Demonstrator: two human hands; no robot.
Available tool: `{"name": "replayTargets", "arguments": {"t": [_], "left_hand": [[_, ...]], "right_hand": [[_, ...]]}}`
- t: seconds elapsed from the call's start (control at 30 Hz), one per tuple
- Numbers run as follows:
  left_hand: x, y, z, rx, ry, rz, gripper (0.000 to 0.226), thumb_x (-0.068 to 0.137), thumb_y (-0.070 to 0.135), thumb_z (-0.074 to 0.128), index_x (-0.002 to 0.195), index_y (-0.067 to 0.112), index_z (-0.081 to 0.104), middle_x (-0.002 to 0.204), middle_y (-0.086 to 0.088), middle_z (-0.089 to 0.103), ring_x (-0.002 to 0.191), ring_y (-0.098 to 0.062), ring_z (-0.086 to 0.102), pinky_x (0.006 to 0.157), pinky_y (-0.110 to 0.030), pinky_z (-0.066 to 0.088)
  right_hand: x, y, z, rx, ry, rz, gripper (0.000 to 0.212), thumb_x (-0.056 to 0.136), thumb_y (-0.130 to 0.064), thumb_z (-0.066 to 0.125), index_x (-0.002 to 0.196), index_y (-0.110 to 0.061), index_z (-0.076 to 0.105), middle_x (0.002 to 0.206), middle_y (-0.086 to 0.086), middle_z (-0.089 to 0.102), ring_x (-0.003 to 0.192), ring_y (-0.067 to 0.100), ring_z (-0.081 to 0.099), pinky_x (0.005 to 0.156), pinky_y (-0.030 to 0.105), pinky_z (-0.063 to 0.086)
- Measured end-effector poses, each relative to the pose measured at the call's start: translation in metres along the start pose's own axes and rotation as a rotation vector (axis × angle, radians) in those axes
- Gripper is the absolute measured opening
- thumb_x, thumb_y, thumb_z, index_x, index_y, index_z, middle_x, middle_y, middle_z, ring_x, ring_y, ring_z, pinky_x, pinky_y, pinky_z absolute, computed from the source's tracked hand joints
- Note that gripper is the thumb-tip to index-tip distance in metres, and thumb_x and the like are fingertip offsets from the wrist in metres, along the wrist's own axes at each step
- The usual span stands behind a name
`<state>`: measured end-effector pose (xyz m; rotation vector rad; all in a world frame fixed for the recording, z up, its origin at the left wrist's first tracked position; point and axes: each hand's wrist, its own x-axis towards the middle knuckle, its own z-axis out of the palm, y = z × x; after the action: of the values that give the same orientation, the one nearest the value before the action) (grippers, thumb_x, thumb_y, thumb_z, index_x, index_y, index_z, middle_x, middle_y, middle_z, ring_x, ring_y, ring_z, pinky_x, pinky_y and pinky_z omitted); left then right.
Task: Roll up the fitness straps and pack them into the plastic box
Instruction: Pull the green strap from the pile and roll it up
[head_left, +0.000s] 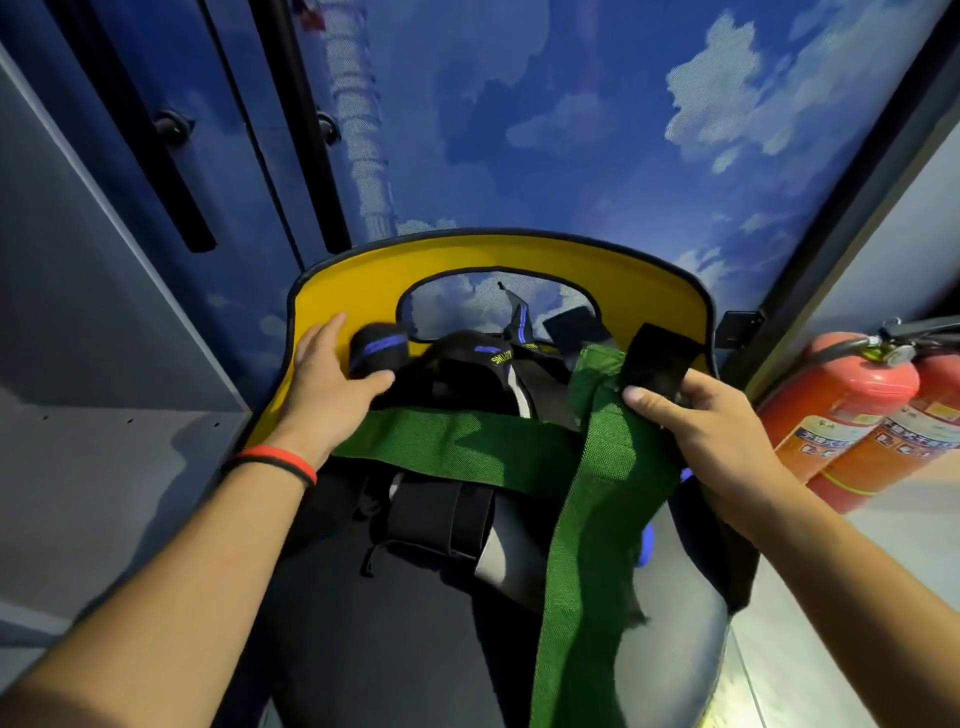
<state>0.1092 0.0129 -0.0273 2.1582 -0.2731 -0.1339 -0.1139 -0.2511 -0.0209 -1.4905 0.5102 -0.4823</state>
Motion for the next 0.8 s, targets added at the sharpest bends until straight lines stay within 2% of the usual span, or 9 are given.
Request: {"name": "replayTargets", "arguments": {"t": [0.07,0.13,0.2,0.27,0.33,0.43,0.57,0.7,0.8], "left_hand": [[-0.014,0.019,0.007,0.003,-0.014,0.050,0.047,0.092,0.023,0.073,0.136,0.030,0.059,0.146,0.002,0.047,0.130,-0.018,0.052,0.110,-0.042,0.044],[-0.035,0.045,0.017,-0.029,-0.128,0.111,0.016,0.096,0.030,0.066,0.111,0.028,0.073,0.117,0.010,0.069,0.108,-0.005,0.063,0.096,-0.031,0.050],[-0.057,0.066,0.031,-0.087,-0.322,0.153,0.031,0.096,0.049,0.058,0.101,0.026,0.077,0.100,0.014,0.076,0.098,-0.002,0.068,0.091,-0.030,0.050],[-0.076,0.078,0.045,-0.193,-0.431,0.119,0.044,0.092,0.062,0.057,0.104,0.025,0.076,0.102,0.012,0.077,0.102,-0.005,0.069,0.096,-0.033,0.051],[-0.091,0.083,0.053,-0.384,-0.461,0.046,0.024,0.095,0.042,0.066,0.112,0.025,0.069,0.106,0.005,0.077,0.102,-0.009,0.071,0.097,-0.037,0.055],[-0.100,0.089,0.052,-0.572,-0.406,0.018,0.020,0.097,0.013,0.066,0.114,0.023,0.065,0.105,-0.002,0.076,0.099,-0.018,0.074,0.088,-0.045,0.060],[-0.095,0.089,0.033,-0.659,-0.341,0.036,0.019,0.101,0.010,0.058,0.115,0.015,0.070,0.112,-0.006,0.076,0.107,-0.027,0.071,0.089,-0.046,0.060],[-0.083,0.080,0.014,-0.605,-0.114,0.058,0.016,0.101,0.026,0.060,0.099,0.017,0.074,0.099,-0.006,0.078,0.097,-0.026,0.073,0.085,-0.047,0.060],[-0.081,0.072,0.017,-0.424,0.002,0.137,0.049,0.088,0.058,0.059,0.091,0.009,0.069,0.092,-0.024,0.069,0.088,-0.042,0.067,0.078,-0.063,0.056]], "right_hand": [[-0.002,-0.002,0.011,0.075,-0.041,0.065,0.020,0.086,-0.012,0.075,0.105,-0.007,0.075,0.100,0.018,0.077,0.089,0.031,0.075,0.081,0.041,0.061],[-0.004,-0.004,0.022,0.095,-0.073,0.096,0.021,0.087,-0.014,0.074,0.106,-0.005,0.074,0.100,0.020,0.077,0.086,0.031,0.075,0.078,0.039,0.062],[-0.005,-0.004,0.032,0.111,-0.088,0.097,0.025,0.087,-0.020,0.074,0.107,-0.004,0.073,0.102,0.020,0.077,0.090,0.033,0.074,0.083,0.043,0.060],[-0.007,-0.007,0.039,0.152,-0.108,0.083,0.029,0.088,-0.023,0.071,0.110,-0.005,0.072,0.106,0.020,0.076,0.098,0.038,0.073,0.090,0.048,0.058],[-0.009,-0.014,0.043,0.208,-0.132,0.066,0.027,0.093,-0.024,0.066,0.114,-0.008,0.070,0.109,0.018,0.076,0.102,0.037,0.073,0.091,0.047,0.058],[-0.014,-0.022,0.050,0.191,-0.149,0.022,0.019,0.101,-0.019,0.058,0.115,-0.011,0.070,0.110,0.014,0.076,0.099,0.029,0.073,0.087,0.040,0.061],[-0.014,-0.022,0.050,0.103,0.024,-0.047,0.015,0.096,-0.023,0.070,0.095,-0.009,0.073,0.095,0.011,0.077,0.087,0.027,0.071,0.081,0.044,0.058],[-0.006,-0.023,0.036,-0.182,0.398,-0.100,0.034,0.080,-0.035,0.085,0.073,-0.013,0.060,0.072,0.015,0.062,0.068,0.021,0.057,0.065,0.042,0.052],[-0.010,-0.037,0.042,-0.402,0.474,-0.255,0.038,0.084,-0.032,0.080,0.069,-0.017,0.049,0.065,0.000,0.049,0.062,0.013,0.044,0.063,0.035,0.040]]}}
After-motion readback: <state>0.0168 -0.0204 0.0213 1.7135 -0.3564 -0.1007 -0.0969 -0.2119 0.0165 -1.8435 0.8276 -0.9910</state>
